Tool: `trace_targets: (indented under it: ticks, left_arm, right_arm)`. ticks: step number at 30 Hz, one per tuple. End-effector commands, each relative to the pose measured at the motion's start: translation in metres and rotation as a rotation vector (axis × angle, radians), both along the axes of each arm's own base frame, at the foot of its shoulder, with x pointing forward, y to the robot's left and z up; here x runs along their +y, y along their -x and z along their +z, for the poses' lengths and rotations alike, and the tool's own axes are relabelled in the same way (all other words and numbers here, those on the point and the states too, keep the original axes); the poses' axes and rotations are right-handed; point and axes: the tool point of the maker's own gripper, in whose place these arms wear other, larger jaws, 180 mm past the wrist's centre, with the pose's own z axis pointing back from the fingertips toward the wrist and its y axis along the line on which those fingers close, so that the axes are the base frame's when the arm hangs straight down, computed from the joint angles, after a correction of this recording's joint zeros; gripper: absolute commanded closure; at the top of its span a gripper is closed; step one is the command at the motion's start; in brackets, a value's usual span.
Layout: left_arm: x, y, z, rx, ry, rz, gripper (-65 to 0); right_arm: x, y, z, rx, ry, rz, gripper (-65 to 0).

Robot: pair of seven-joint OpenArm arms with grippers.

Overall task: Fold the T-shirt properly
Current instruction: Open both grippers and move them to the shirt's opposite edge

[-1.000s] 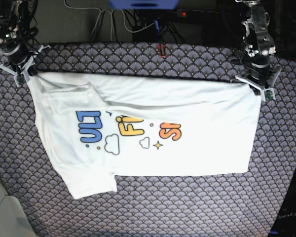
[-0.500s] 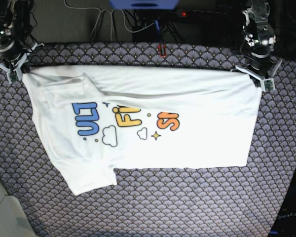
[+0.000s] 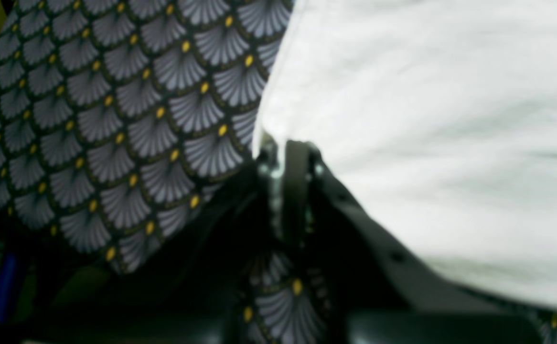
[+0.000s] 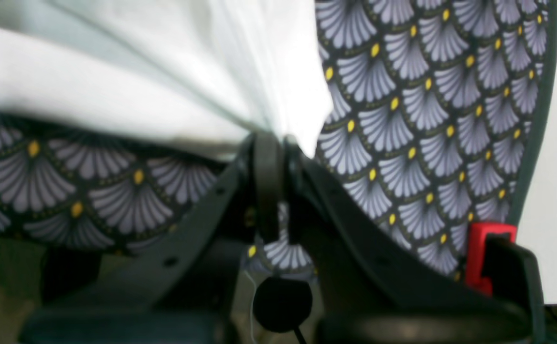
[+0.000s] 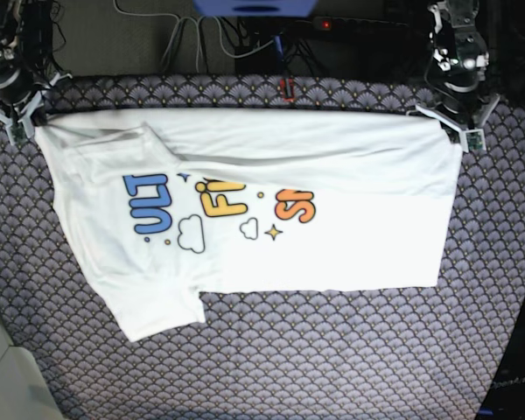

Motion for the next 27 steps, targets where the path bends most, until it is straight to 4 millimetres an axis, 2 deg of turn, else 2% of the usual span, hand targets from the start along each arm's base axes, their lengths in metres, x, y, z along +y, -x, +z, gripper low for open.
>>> trace_targets:
  ticks: [1,8,11,15,17,22,27]
  left_arm:
    - [0.007,0.002,0.006,-0.009,-0.027,0.005,-0.4]
    - [0.008,0.001,0.007,-0.012,-0.029,0.006,-0.6]
    - [0.008,0.001,0.007,-0.012,-0.029,0.006,-5.6]
    - [0.008,0.003,0.006,-0.008,-0.029,0.006,-20.9]
    - [0.008,0.004,0.006,-0.006,-0.028,0.004,-26.1]
    - [0.007,-0.004,0.021,-0.046,-0.040,-0.005,-28.2]
    - [0.001,-0.016,0.052,-0.126,-0.063,-0.031,-28.3]
  right_arm:
    - [-0.009,0.003,0.007,-0.002,0.035,0.004,0.0]
    - [-0.005,0.003,0.008,-0.024,0.021,0.010,0.0]
    - [-0.005,0.004,0.007,-0.022,0.019,0.008,-0.9]
    - [-0.005,0.004,0.007,-0.022,0.019,0.008,-9.4]
    - [-0.006,0.004,0.008,-0.023,0.021,0.010,-15.6]
    - [-0.003,0.008,0.012,-0.027,0.008,0.014,-28.3]
    - [-0.019,0.008,0.035,-0.093,0.004,-0.045,-30.3]
